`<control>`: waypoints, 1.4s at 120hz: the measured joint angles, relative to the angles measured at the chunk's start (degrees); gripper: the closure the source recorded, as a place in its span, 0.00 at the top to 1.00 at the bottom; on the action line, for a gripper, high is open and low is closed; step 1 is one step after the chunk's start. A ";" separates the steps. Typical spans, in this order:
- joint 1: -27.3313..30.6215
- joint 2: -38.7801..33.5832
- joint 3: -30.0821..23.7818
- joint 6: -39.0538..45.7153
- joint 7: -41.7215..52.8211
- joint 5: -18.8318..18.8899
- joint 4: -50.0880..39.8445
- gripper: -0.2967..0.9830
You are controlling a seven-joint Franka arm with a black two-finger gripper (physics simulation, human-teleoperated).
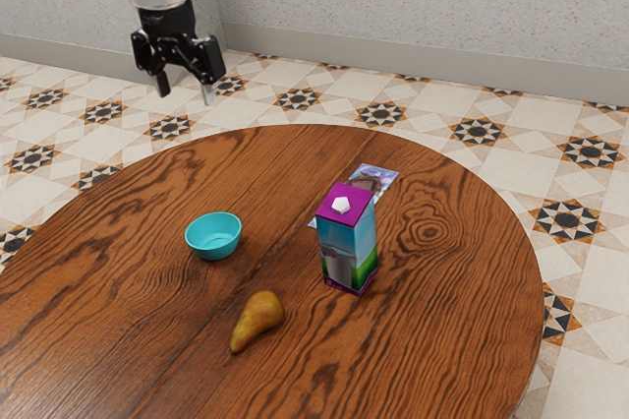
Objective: Place the pear in the bowl.
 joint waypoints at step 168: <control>0.15 -2.45 -10.25 61.70 -0.11 -4.36 -57.55 0.77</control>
